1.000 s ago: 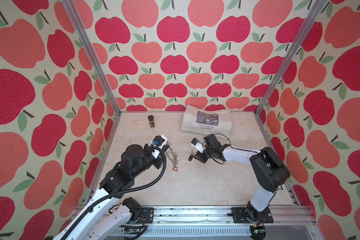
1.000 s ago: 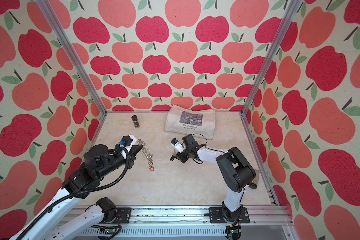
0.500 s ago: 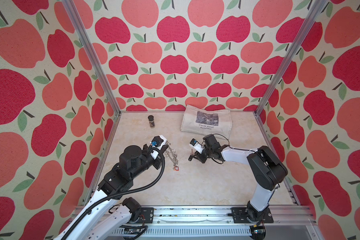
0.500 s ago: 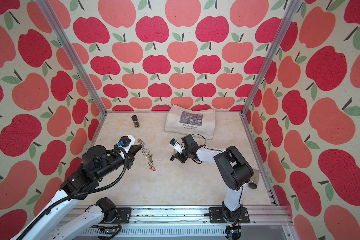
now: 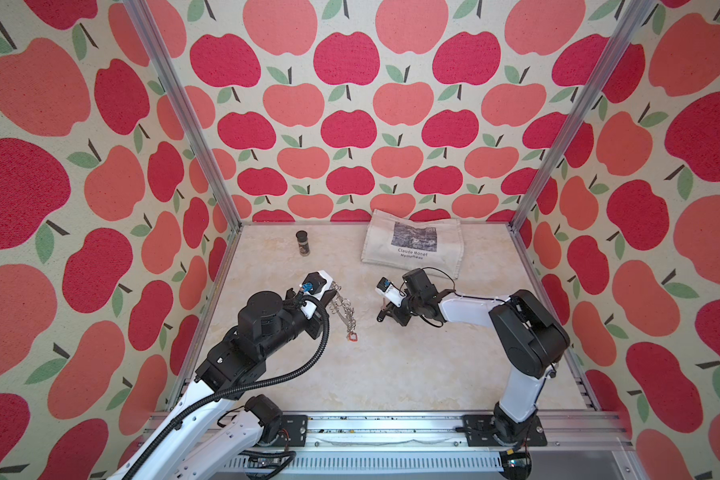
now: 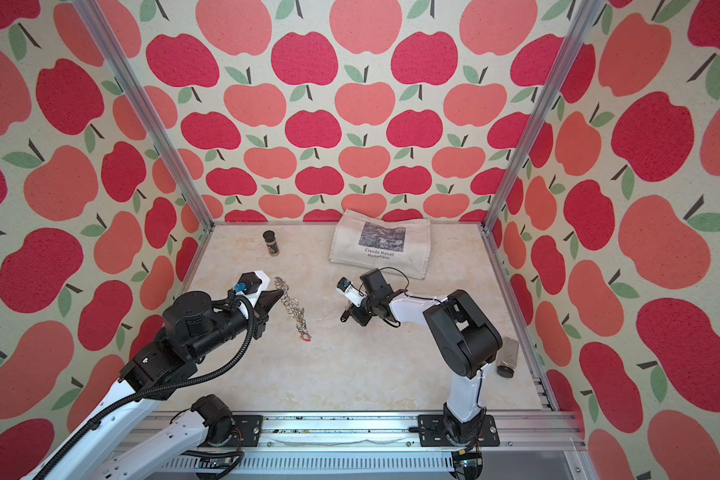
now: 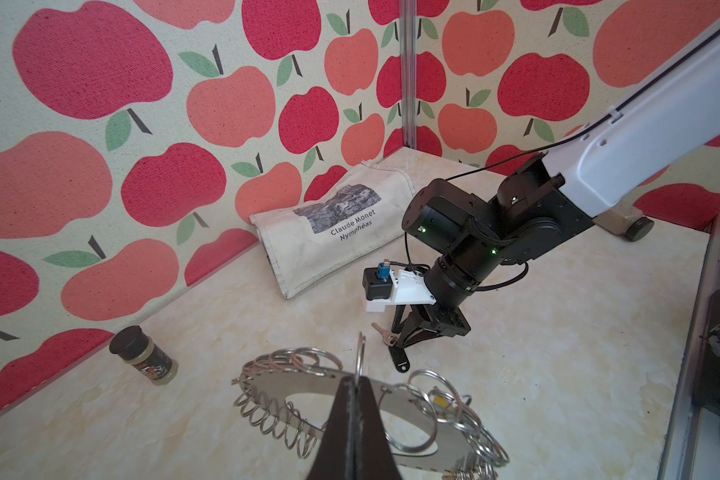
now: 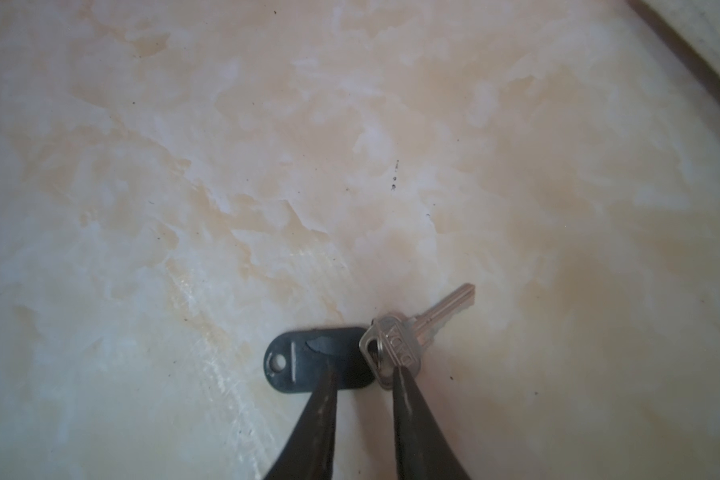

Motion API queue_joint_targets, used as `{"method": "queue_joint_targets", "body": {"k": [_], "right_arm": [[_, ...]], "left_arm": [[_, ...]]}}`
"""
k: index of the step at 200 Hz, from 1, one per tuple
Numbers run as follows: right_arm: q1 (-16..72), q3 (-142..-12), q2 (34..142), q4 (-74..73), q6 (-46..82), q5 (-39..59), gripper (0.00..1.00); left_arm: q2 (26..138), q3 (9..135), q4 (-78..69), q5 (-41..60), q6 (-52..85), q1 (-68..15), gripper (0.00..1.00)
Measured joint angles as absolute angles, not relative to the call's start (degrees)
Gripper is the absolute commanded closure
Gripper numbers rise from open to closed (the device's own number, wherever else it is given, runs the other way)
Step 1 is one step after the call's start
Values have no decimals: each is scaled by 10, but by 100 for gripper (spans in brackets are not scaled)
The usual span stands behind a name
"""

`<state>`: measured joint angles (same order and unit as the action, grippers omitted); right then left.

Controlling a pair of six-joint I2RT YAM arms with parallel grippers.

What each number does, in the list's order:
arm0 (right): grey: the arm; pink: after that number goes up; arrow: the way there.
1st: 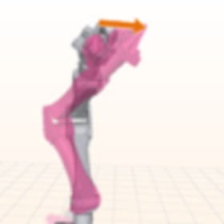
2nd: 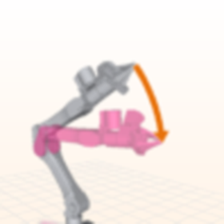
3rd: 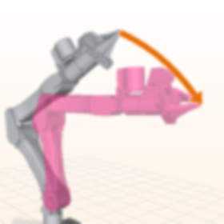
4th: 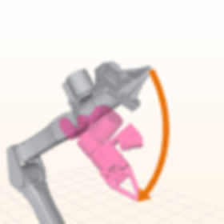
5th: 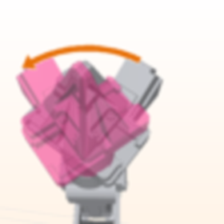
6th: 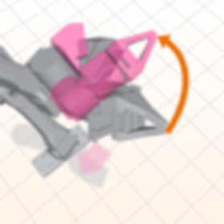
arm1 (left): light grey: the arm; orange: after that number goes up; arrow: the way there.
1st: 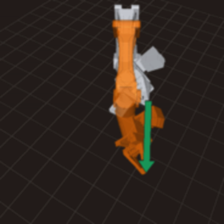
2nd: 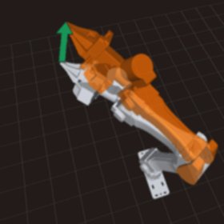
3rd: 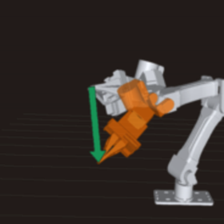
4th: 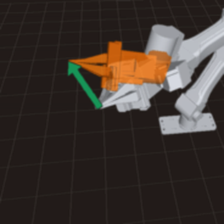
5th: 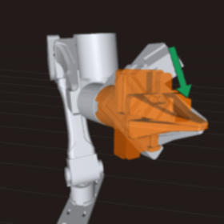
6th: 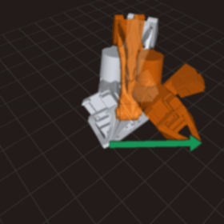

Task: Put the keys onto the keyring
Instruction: 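Close the right gripper on the black-tag key's ring, then lift the black-tag key and carry it toward the ring plate held by the left gripper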

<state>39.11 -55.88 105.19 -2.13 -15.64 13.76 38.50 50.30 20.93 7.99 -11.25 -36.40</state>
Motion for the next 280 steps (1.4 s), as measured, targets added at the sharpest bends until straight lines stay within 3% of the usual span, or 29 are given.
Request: {"method": "queue_joint_targets", "body": {"k": [143,167,196,227,280], "right_arm": [[394,-565,1063,-34,-157,129,80],[394,-572,1071,-34,-157,128,85],[394,-574,1074,-34,-166,122,100],[394,-574,1072,-34,-165,117,100],[394,-544,960,-27,-165,180,100]], "left_arm": [[382,503,210,80,-112,-364,100],[382,503,211,80,-112,-364,100],[382,503,211,80,-112,-364,100],[382,503,211,79,-113,-364,100],[390,515,225,79,-115,-368,100]]}}
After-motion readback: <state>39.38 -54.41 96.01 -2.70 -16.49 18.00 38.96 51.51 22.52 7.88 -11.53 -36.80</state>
